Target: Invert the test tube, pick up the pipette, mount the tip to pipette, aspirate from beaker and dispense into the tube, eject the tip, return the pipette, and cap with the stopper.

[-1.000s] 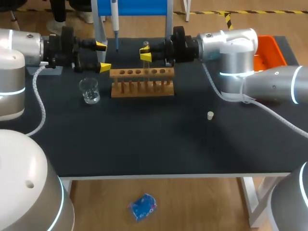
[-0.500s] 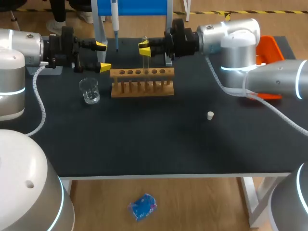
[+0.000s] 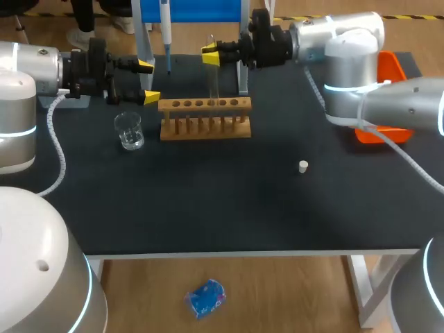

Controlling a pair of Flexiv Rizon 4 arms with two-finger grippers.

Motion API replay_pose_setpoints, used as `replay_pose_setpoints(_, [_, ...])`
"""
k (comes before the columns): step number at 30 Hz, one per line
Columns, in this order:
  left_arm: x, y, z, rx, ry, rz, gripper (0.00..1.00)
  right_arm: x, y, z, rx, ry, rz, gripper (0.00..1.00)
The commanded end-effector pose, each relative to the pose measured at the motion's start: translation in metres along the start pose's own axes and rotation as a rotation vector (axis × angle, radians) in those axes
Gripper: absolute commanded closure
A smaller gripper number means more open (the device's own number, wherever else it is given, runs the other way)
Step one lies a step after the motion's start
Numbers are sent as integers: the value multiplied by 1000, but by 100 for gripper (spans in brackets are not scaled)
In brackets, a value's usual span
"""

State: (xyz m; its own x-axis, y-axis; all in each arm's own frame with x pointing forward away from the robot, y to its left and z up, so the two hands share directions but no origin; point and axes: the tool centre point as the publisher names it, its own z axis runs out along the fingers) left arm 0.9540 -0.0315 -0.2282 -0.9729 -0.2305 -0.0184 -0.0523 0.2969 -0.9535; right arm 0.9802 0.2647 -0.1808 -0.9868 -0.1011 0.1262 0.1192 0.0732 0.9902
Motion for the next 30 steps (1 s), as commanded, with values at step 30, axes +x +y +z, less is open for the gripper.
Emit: replay_pose_setpoints(30, [1,0,-1,-1,-1,1,0,-10,15,-14,-96,-34,1091,100])
